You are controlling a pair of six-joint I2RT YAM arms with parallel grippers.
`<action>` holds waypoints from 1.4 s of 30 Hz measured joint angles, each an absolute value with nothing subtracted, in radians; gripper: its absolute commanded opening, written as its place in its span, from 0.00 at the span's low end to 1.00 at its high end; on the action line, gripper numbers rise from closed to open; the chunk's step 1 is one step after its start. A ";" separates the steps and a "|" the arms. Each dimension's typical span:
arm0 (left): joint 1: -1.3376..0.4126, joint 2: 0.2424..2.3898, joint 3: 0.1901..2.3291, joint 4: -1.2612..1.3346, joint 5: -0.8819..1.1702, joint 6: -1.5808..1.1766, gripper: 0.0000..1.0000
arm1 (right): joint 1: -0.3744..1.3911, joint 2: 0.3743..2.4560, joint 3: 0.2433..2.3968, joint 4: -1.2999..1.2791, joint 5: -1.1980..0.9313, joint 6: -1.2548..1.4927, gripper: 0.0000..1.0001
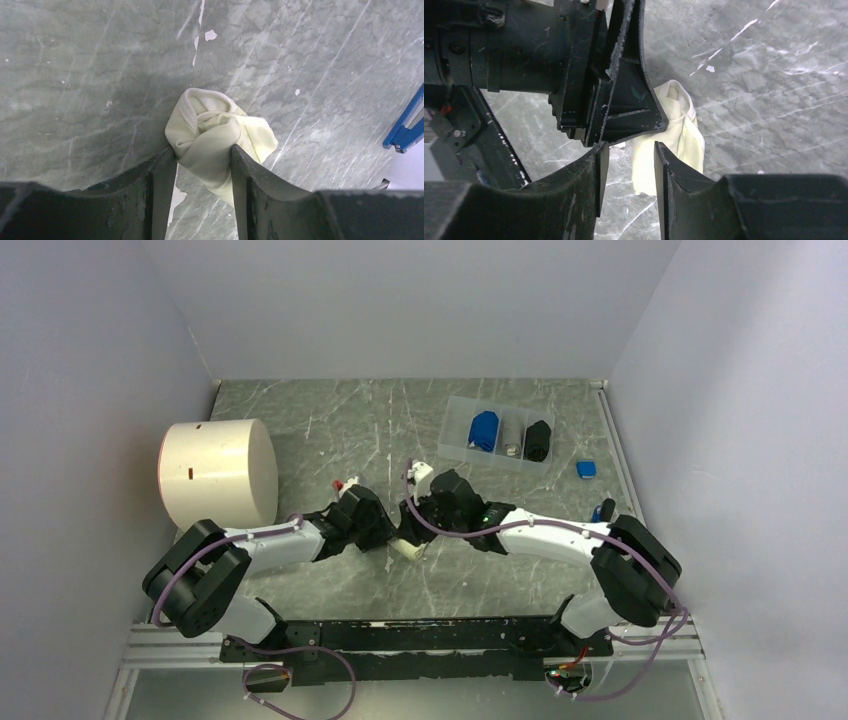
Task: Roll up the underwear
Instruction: Roll the underwear to the center of the board.
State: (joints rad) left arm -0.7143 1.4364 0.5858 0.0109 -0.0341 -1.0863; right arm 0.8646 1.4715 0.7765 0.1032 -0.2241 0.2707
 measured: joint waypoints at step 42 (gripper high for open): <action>-0.715 1.523 0.616 0.146 0.022 -1.036 0.50 | 0.630 1.603 0.588 0.366 -0.536 0.459 0.47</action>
State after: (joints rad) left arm -0.7147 1.5234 0.6159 0.1459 0.0223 -1.0359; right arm 0.6304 1.6032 0.5877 0.3660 -0.5358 0.4591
